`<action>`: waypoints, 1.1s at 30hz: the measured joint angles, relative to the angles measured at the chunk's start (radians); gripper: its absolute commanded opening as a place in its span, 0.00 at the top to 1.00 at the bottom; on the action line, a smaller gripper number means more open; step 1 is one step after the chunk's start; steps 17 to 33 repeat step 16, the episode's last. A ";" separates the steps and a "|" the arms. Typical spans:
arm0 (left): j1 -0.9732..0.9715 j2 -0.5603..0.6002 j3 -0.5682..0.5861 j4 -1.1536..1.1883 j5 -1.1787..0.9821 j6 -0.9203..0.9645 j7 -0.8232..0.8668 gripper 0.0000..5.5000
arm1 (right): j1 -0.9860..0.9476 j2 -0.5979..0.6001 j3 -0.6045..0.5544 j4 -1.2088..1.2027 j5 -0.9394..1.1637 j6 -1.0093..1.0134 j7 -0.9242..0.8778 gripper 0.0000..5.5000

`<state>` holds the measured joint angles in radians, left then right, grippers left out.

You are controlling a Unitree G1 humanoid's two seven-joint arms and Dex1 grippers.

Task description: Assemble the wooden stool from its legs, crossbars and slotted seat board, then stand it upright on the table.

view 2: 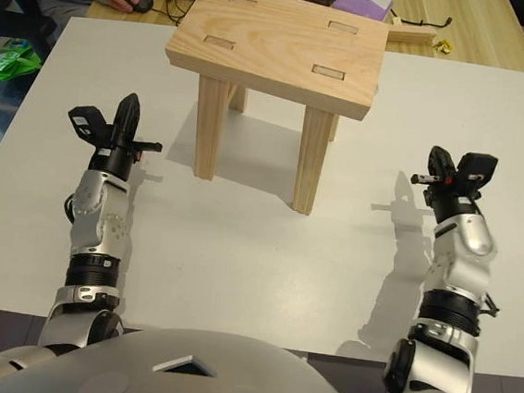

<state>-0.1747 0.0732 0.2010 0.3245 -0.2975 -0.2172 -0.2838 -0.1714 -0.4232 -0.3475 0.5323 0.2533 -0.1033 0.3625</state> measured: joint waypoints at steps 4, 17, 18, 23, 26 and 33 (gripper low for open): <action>-0.050 -0.018 -0.027 0.175 0.051 -0.098 0.000 1.00 | -0.005 0.109 0.065 0.164 -0.106 -0.174 -0.119 1.00; -0.138 -0.009 -0.057 0.318 0.104 -0.182 -0.027 1.00 | -0.037 0.182 0.098 0.202 -0.144 -0.343 -0.243 1.00; -0.138 -0.009 -0.057 0.318 0.104 -0.182 -0.027 1.00 | -0.037 0.182 0.098 0.202 -0.144 -0.343 -0.243 1.00; -0.138 -0.009 -0.057 0.318 0.104 -0.182 -0.027 1.00 | -0.037 0.182 0.098 0.202 -0.144 -0.343 -0.243 1.00; -0.138 -0.009 -0.057 0.318 0.104 -0.182 -0.027 1.00 | -0.037 0.182 0.098 0.202 -0.144 -0.343 -0.243 1.00; -0.138 -0.009 -0.057 0.318 0.104 -0.182 -0.027 1.00 | -0.037 0.182 0.098 0.202 -0.144 -0.343 -0.243 1.00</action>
